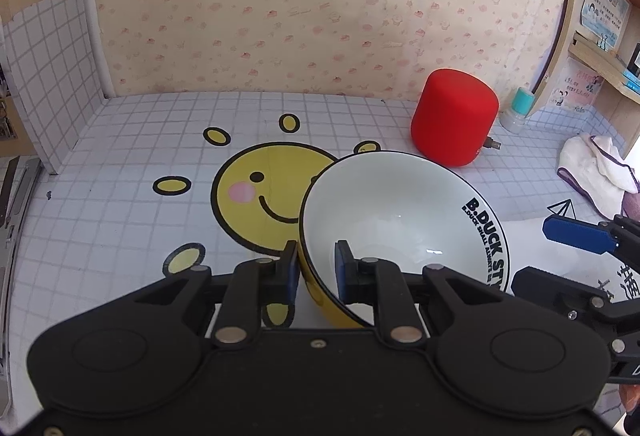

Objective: Clean bowl
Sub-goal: 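Tilt the yellow bowl with the left gripper while the right gripper approaches the white sponge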

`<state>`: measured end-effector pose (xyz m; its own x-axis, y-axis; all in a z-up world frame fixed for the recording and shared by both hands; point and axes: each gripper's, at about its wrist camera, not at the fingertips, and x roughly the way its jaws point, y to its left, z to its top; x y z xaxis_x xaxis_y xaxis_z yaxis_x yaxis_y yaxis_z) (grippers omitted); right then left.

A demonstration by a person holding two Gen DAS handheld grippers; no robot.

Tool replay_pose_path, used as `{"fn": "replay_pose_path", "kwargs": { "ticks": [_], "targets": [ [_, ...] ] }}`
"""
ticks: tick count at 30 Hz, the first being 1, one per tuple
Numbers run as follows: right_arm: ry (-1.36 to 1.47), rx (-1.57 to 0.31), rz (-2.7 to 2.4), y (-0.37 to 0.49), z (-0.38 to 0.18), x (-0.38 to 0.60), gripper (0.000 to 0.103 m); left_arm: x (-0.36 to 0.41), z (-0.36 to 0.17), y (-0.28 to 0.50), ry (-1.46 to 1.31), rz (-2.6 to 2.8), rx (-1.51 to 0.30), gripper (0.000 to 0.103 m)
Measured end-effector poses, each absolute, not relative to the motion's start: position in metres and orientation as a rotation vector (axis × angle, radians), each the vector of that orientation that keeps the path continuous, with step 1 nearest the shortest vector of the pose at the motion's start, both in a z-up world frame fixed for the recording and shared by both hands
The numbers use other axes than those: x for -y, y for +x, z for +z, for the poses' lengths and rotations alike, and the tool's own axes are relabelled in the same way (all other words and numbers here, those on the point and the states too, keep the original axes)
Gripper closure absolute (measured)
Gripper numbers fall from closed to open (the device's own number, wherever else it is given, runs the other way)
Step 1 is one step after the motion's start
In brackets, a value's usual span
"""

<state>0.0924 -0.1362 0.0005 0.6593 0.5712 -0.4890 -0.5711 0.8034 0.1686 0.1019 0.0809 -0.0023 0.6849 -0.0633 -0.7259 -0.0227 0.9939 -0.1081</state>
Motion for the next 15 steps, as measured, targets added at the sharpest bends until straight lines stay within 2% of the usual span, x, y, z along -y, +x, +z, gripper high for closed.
{"fn": "replay_pose_path", "kwargs": {
  "ticks": [6,15],
  "targets": [
    [-0.017,-0.555,0.643,0.091,0.003,0.137,0.035,-0.078,-0.002,0.096,-0.129,-0.021,-0.815,0.084],
    [-0.068,-0.569,0.609,0.086,0.000,0.151,0.035,-0.069,0.000,0.084,-0.139,-0.040,-0.815,0.084]
  ]
}}
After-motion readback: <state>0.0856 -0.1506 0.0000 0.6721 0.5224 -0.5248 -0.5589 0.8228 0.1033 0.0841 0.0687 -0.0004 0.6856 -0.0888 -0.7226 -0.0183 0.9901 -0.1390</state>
